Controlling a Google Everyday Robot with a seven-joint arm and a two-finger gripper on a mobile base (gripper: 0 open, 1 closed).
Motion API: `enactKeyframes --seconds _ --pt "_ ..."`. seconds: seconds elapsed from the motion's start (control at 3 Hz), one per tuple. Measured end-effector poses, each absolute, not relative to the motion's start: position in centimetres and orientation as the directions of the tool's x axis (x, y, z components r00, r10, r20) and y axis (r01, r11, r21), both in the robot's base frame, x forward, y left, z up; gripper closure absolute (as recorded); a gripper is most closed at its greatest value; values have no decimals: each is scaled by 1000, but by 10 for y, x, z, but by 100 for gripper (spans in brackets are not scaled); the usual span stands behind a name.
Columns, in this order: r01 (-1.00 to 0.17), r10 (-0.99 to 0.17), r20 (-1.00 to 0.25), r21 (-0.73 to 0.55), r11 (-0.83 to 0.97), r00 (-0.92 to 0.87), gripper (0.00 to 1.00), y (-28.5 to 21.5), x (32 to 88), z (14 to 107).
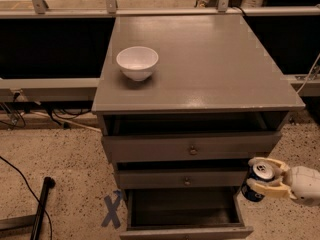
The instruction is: Place pepsi can into bottom drawer
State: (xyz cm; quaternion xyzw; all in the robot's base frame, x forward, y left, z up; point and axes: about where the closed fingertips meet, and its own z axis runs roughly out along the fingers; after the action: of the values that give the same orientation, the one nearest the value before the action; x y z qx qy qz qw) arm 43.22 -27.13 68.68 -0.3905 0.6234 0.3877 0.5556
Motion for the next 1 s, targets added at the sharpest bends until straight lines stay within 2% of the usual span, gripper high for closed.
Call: enactKeyframes --seconds 0.33,0.67,1.0 --pt "-924 38 -997 70 377 -60 100 -270 439 664" --pt "-918 132 -991 36 394 18 100 -264 441 609" --pt "-908 113 -991 -22 419 77 100 -258 431 556"
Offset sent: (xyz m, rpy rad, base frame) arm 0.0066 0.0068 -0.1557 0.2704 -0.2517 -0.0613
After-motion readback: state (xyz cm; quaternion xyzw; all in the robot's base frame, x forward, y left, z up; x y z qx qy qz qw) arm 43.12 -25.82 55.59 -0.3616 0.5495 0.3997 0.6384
